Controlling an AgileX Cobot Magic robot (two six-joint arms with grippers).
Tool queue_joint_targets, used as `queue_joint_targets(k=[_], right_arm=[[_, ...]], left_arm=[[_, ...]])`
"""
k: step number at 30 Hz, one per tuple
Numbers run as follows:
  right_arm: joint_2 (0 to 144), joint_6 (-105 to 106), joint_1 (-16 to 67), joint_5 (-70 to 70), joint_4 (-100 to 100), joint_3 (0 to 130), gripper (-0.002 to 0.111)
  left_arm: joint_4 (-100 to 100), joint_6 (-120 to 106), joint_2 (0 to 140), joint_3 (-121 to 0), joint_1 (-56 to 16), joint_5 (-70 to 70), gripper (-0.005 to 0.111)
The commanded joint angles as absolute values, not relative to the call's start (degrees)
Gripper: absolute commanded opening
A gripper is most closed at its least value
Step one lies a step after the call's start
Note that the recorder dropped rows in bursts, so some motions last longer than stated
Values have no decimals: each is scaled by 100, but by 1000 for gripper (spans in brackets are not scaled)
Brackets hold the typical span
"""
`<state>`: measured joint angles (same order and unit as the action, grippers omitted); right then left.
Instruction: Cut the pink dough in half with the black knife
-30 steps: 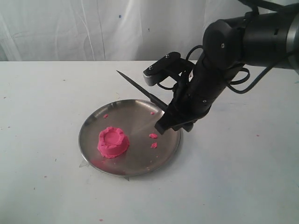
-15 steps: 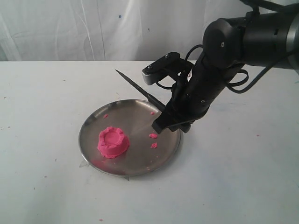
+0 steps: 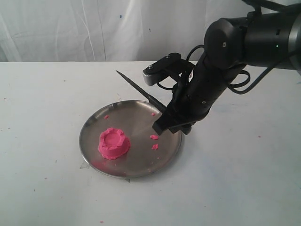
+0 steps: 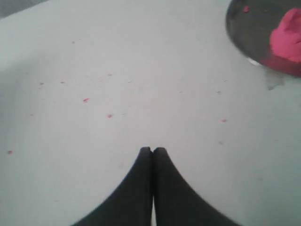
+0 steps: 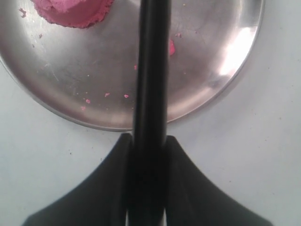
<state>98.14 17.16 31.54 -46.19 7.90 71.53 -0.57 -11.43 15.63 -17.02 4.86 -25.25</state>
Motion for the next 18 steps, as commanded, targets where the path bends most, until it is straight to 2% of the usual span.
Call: queue_joint_targets(k=[1,4,9,12,18], right_arm=[[9747,1792,3126,-4628,812,7142,0],[9747,1792,3126,-4748,836,7142,0],[9747,2084,3221,-4991,823,7142,0],[9747,2084,3314,-4991,833,7142,0],[9747,2207,3585,-5113,919,7142,0]], left_arm=[[-1061,-1179,2127,-1952,409,-3148,0],[-2236,-1895,2672,-2049,247,-3203,0],[-5751,-6090,3562,-2101,-164,-3184,0],[-7027,-8049,4147,-2101,-364,-3263,0],[-9371,-10244,5455,-2150,-647,-2488,0]])
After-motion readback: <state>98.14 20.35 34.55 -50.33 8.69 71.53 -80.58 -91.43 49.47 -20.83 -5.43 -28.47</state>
